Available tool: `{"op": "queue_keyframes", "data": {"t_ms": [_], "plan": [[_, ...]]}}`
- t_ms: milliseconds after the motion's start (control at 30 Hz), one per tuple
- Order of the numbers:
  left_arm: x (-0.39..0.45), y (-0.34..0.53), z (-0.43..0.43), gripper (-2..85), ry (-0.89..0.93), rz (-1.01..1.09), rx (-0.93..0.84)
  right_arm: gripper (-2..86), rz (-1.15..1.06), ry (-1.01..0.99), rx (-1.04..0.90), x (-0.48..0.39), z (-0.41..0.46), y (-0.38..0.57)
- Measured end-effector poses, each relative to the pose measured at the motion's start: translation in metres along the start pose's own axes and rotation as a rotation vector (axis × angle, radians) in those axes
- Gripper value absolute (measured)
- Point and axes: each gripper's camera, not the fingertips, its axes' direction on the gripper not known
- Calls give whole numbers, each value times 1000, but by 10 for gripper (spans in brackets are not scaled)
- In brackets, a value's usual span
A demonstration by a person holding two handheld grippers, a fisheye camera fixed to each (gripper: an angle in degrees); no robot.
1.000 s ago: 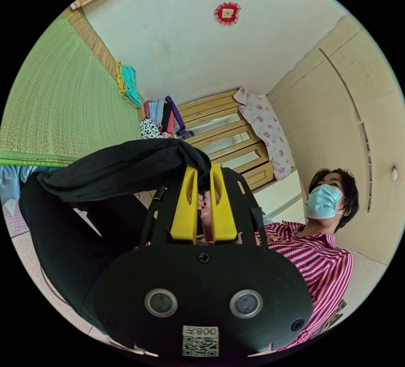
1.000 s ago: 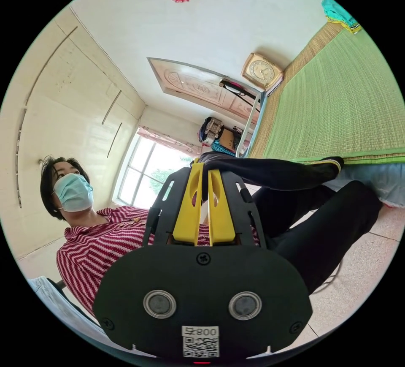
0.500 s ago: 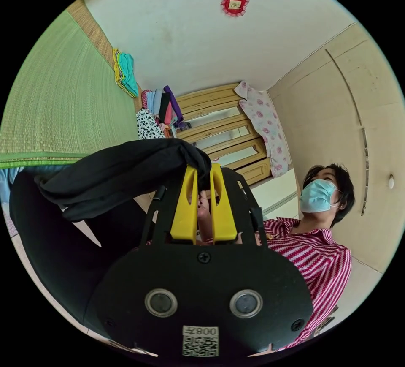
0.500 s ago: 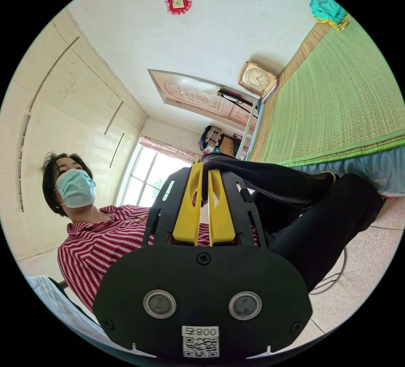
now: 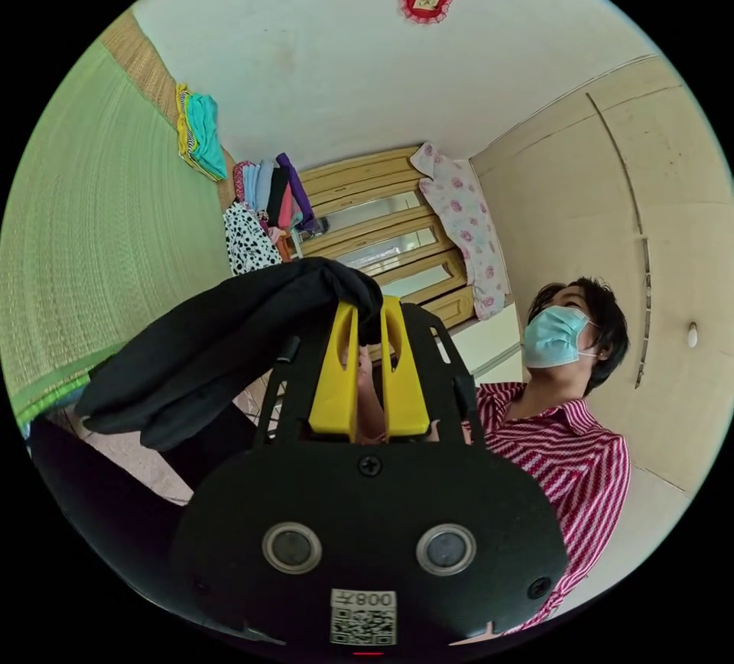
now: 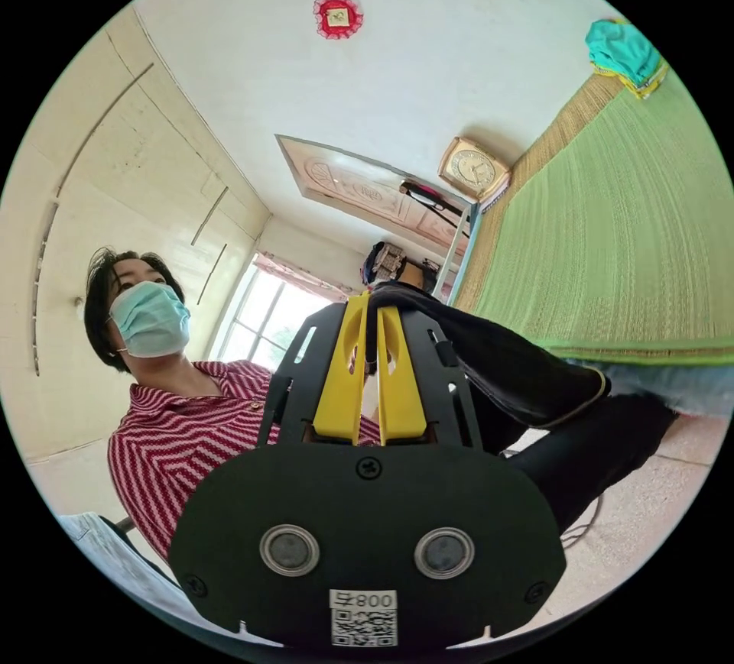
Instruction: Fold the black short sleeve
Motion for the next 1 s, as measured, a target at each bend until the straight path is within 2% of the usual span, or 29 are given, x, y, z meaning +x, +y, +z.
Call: {"op": "queue_keyframes", "data": {"t_ms": [133,300,533,600,667,767,933,1000], "plan": [[-68,-81,2,50,23,21,-22,8,-53,18,10,-23,3,-72],[-202,-242,5,50,30,40,-35,8,-73,57,13,-14,2,-190],[-346,-483,25,50,-87,119,51,9,-58,113,39,30,-19,-447],[-377,-571,45,50,-127,176,71,9,-78,113,66,24,-29,-516],[-399,-630,61,50,-168,229,68,9,-122,168,79,-3,-43,-603],[-445,-711,92,50,-226,305,50,9,-167,236,81,-41,-71,-684],[-599,-786,146,51,-280,260,-13,11,-79,350,86,-32,-134,-731],[-713,-798,171,50,-276,142,-66,12,11,382,109,1,-163,-720]]}}
